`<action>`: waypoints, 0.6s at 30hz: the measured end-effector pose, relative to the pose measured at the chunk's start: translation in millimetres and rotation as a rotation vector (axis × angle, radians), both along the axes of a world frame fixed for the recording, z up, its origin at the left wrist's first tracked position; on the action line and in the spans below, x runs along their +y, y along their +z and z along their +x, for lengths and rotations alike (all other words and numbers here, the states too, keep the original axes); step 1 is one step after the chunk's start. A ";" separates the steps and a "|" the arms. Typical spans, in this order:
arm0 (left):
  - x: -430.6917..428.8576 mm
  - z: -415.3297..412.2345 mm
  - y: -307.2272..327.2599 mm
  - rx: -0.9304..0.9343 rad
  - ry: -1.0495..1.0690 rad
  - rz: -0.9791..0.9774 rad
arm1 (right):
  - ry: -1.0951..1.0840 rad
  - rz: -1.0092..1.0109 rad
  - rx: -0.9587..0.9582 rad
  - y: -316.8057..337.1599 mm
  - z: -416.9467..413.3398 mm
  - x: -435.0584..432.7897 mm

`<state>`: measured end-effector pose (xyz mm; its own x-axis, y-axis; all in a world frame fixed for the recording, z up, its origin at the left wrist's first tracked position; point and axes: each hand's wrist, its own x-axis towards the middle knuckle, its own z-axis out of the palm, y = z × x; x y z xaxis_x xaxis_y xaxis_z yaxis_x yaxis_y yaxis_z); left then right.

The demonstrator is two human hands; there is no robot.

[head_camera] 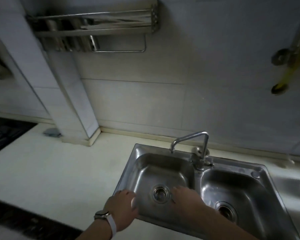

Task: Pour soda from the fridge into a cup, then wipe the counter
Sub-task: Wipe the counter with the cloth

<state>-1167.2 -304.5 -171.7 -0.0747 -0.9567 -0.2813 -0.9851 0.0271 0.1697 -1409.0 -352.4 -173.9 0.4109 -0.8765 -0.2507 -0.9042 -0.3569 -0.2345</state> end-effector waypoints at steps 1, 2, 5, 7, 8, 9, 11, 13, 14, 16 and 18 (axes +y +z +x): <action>6.7 6.4 1.3 0.000 0.042 0.003 | 0.036 0.009 -0.007 -0.3 7.2 -1.2; 14.3 12.7 3.0 -0.003 0.077 0.010 | 0.074 0.007 -0.010 0.6 14.2 -1.9; 39.9 31.9 3.5 -0.021 0.184 0.031 | 0.198 0.013 -0.037 0.5 37.6 -5.0; 56.6 47.1 3.3 -0.016 0.253 0.028 | 0.293 0.015 -0.053 0.7 59.7 -8.4; 65.5 55.1 3.9 -0.007 0.285 0.031 | 0.331 0.017 -0.056 3.3 71.6 -8.2; 74.0 63.7 4.8 0.002 0.327 0.024 | 0.364 0.024 -0.064 5.9 84.2 -6.8; 92.1 82.9 6.4 0.033 0.404 -0.025 | 0.410 0.052 -0.104 1.3 108.2 -1.2; 111.3 100.6 10.2 0.060 0.475 -0.074 | 0.440 0.078 -0.144 -3.9 135.0 7.0; 120.4 110.3 11.5 0.067 0.524 -0.111 | 0.455 0.084 -0.150 -6.2 149.4 10.3; 138.1 133.4 8.7 0.073 0.598 -0.189 | 0.497 0.080 -0.130 -6.0 180.0 16.2; 153.9 160.1 5.0 0.081 0.658 -0.205 | 0.542 0.075 -0.108 -3.6 213.1 22.0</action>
<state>-1007.1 -150.6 -166.7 0.5259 -0.8436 -0.1082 -0.7922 -0.5321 0.2988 -1195.9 -330.3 -177.6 0.8248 -0.5140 -0.2355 -0.5653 -0.7427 -0.3588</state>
